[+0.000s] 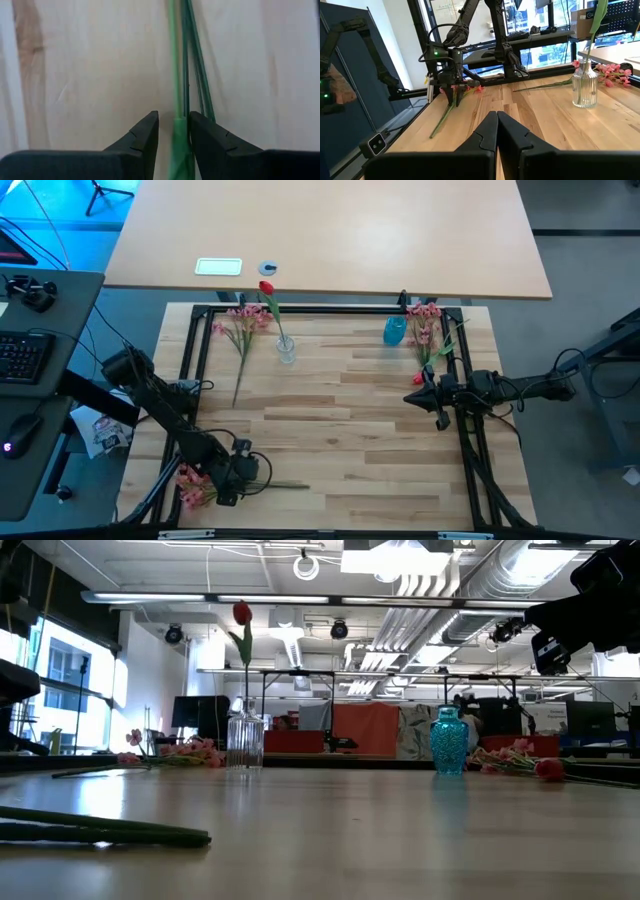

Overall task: Sort flowers into vase by color
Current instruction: Put the bottom red flower into the transparent vase

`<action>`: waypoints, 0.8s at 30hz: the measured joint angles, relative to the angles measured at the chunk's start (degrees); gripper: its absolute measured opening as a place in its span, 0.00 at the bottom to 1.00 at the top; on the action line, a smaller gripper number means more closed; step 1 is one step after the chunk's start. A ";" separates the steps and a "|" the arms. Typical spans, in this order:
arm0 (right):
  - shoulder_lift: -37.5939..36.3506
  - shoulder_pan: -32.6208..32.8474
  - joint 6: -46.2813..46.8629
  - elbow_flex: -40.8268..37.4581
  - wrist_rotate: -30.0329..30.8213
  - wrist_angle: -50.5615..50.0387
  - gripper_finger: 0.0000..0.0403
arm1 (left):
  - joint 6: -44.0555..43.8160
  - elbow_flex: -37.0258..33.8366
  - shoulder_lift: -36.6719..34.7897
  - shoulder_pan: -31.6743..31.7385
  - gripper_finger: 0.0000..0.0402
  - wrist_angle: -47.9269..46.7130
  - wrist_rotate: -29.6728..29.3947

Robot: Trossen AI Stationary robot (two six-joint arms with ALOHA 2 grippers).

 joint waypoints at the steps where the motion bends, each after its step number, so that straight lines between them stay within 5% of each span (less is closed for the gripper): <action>1: 0.00 0.01 -0.01 0.00 0.01 0.00 0.00 | -0.01 0.00 0.00 0.00 0.24 -0.20 -0.10; 24: 0.00 -0.01 0.00 -0.01 0.01 0.00 0.00 | -1.07 0.00 -0.61 0.14 0.01 2.81 0.48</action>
